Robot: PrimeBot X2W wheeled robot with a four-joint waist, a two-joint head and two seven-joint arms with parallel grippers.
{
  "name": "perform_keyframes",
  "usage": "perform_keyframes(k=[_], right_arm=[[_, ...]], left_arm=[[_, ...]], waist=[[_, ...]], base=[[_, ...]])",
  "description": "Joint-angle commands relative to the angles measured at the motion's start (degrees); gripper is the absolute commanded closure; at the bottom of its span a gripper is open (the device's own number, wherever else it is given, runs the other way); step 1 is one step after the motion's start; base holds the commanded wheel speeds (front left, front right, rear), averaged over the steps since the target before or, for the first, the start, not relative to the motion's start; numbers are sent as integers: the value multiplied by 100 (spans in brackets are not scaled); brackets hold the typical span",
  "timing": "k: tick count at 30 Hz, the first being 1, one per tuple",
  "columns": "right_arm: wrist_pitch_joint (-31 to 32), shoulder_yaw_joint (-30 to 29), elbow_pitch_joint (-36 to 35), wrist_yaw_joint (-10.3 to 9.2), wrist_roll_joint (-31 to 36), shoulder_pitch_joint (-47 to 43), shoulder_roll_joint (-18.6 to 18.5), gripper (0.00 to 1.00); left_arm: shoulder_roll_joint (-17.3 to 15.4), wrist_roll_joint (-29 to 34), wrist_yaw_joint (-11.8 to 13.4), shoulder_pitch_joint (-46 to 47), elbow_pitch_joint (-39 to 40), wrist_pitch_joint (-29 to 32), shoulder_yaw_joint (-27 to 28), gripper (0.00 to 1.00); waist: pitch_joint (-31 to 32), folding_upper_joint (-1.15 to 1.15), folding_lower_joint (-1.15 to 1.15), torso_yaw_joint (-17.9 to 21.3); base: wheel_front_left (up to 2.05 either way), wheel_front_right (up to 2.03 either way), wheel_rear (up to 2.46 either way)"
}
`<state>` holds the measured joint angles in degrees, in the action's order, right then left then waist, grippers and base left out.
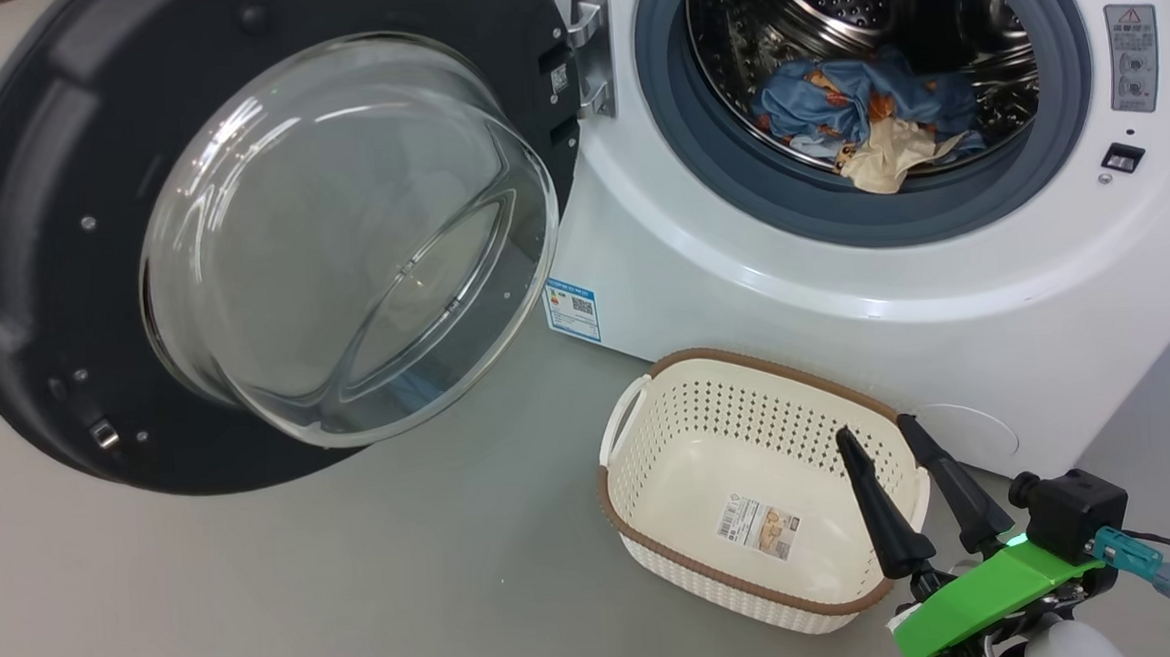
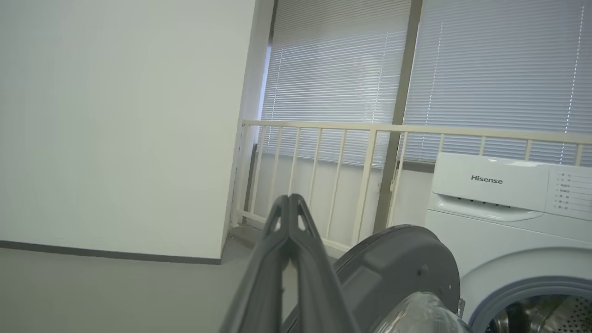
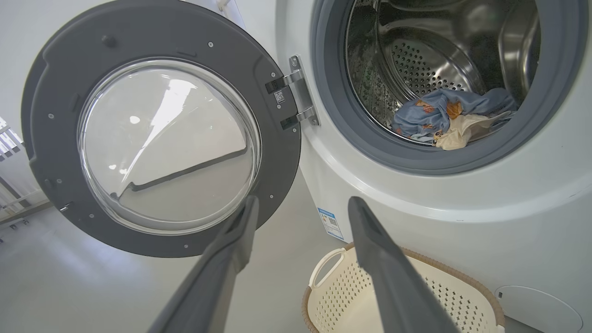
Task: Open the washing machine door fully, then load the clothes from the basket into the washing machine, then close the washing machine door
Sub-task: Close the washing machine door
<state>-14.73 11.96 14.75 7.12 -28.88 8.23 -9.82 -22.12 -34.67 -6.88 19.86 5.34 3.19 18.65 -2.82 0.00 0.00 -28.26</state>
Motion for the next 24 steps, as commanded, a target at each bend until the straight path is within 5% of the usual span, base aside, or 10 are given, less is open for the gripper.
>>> perform_keyframes(k=[1,10,24], right_arm=[[-27,120,-134,36,-31,153,-14,0],[-27,220,-92,36,-38,312,-103,0],[-27,200,-146,36,2,482,-169,0]], left_arm=[[-306,-251,-34,339,-64,143,285,100],[-685,-2228,40,1688,-2187,1316,1024,100],[-1268,-2893,742,2964,-3884,2141,1254,100]], waist=[[-48,0,0,27],[-248,0,0,278],[-697,0,0,711]], base=[[0,0,0],[0,0,0],[0,0,0]])
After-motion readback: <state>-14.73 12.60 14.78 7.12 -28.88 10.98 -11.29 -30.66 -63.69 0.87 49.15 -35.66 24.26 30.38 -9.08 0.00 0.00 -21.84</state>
